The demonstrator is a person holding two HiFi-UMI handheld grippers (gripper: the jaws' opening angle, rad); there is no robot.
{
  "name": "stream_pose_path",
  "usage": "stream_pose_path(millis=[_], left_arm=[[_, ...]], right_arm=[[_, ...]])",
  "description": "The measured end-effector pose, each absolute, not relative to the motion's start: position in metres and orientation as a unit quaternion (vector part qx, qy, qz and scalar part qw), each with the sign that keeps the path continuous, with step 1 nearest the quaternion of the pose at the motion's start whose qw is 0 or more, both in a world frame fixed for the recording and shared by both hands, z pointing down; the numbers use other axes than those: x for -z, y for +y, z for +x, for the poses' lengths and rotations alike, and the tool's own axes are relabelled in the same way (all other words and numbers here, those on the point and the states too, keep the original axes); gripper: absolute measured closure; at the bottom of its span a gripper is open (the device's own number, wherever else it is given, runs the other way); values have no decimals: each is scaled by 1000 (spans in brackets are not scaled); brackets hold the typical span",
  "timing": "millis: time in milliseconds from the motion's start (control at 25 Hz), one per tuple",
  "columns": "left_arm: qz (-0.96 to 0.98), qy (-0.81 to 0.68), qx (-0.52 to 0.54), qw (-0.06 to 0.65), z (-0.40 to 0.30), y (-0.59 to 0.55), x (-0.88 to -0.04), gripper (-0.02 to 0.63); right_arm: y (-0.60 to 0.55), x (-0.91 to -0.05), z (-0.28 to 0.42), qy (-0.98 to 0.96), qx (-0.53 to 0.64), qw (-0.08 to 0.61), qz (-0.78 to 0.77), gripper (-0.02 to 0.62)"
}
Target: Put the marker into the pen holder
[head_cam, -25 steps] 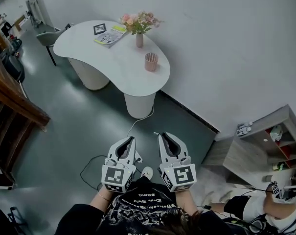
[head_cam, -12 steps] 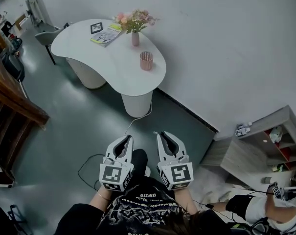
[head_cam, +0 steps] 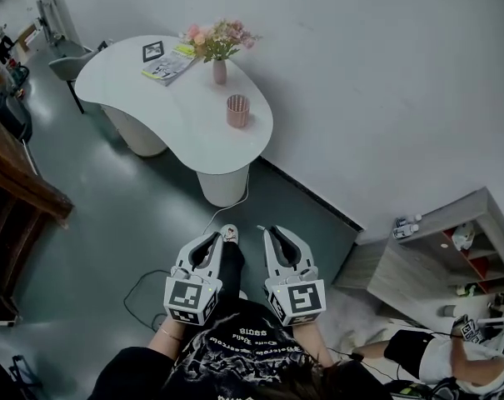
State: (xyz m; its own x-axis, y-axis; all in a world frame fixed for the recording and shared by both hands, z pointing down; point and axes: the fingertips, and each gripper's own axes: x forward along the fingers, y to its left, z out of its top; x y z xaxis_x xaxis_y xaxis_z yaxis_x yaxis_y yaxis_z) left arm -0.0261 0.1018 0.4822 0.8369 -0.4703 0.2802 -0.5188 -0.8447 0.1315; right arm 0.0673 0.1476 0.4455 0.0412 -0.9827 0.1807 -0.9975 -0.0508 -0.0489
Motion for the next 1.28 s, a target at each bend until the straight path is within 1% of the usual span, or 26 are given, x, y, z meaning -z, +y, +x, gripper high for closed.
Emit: stream_pose_path(millis=[200, 520, 680, 1000, 1280], left_arm=[[950, -274, -113, 99, -9, 63, -486, 580], [942, -292, -120, 116, 12, -19, -499, 579], [943, -286, -123, 121, 36, -62, -498, 580], [954, -261, -111, 94, 84, -146, -478, 580], [956, -263, -104, 83, 94, -187, -471, 580]], right_arm=[[114, -451, 91, -692, -72, 62, 716, 537], [30, -450, 125, -699, -71, 66, 709, 537], [-20, -439, 145, -702, -66, 62, 706, 537], [-98, -430, 173, -701, -60, 48, 709, 537], [-142, -421, 186, -704, -48, 42, 708, 537]])
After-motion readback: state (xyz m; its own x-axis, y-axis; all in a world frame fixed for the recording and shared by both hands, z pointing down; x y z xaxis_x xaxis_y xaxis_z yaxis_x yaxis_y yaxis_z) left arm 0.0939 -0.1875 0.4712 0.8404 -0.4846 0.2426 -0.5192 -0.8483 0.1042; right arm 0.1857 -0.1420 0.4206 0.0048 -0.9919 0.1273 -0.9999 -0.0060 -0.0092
